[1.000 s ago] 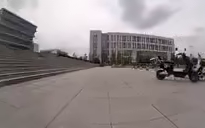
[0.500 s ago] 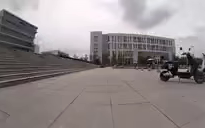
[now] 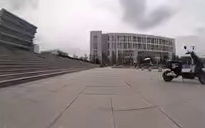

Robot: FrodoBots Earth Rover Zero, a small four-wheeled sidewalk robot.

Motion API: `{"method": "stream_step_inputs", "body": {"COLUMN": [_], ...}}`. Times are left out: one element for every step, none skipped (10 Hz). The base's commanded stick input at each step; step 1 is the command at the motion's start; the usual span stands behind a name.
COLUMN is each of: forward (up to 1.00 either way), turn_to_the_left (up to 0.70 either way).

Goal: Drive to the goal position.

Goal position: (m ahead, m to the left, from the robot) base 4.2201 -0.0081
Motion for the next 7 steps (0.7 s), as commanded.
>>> {"method": "stream_step_inputs", "body": {"forward": [0.45,0.45,0.45,0.45,0.45,0.45,0.45], "turn_to_the_left": [0.0,0.0,0.0,0.0,0.0,0.0,0.0]}}
